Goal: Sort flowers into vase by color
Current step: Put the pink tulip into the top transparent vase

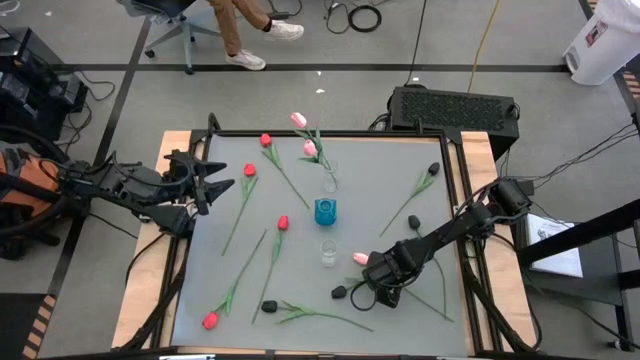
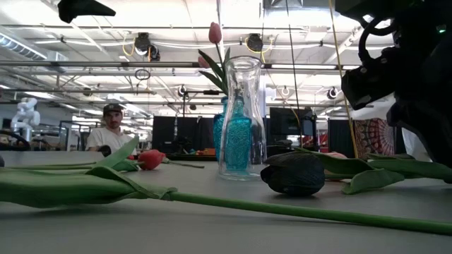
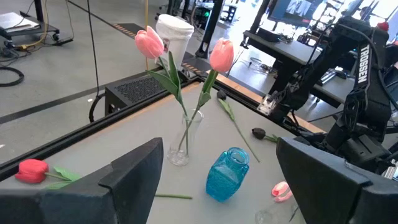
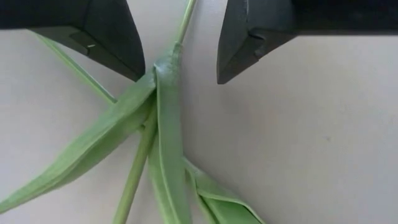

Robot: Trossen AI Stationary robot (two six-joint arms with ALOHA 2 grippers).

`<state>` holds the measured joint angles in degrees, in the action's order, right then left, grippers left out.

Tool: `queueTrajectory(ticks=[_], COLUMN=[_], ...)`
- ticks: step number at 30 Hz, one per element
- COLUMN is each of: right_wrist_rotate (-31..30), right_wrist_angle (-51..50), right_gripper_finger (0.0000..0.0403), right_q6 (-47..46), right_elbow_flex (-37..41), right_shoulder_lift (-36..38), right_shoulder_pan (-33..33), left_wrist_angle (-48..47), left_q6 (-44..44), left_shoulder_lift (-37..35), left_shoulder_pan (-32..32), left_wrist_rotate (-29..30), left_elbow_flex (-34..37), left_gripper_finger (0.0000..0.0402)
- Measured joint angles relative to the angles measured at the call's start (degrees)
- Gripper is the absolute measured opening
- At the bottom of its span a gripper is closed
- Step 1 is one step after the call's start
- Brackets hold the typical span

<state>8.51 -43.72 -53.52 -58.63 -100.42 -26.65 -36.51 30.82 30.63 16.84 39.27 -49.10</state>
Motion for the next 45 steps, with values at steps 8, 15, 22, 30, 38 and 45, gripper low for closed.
queueTrajectory(ticks=[8, 15, 22, 30, 38, 45], right_wrist_rotate=[-1.2, -1.2, -1.0, -0.7, -0.7, -0.7], right_wrist_angle=[0.2, 0.2, 0.2, 0.2, 0.2, 0.2], right_gripper_finger=[0.0134, 0.0086, 0.0037, 0.0005, 0.0002, 0.0001], right_q6=[0.2, 0.7, 1.2, 2.4, 2.3, 2.1], right_elbow_flex=[0.0, 0.0, 0.0, 0.0, 0.0, 0.0], right_shoulder_lift=[0.0, 0.0, 0.0, 0.0, 0.0, 0.0], right_shoulder_pan=[0.0, 0.0, 0.0, 0.0, 0.0, 0.0], left_wrist_angle=[0.0, 0.0, 0.0, 0.0, 0.0, 0.0], left_q6=[0.0, 0.0, 0.0, 0.0, 0.0, 0.0], left_shoulder_lift=[0.0, 0.0, 0.0, 0.0, 0.0, 0.0], left_shoulder_pan=[0.0, 0.0, 0.0, 0.0, 0.0, 0.0], left_wrist_rotate=[0.0, 0.0, 0.0, 0.0, 0.0, 0.0], left_elbow_flex=[0.0, 0.0, 0.0, 0.0, 0.0, 0.0], left_gripper_finger=[0.0319, 0.0319, 0.0319, 0.0319, 0.0319, 0.0319])
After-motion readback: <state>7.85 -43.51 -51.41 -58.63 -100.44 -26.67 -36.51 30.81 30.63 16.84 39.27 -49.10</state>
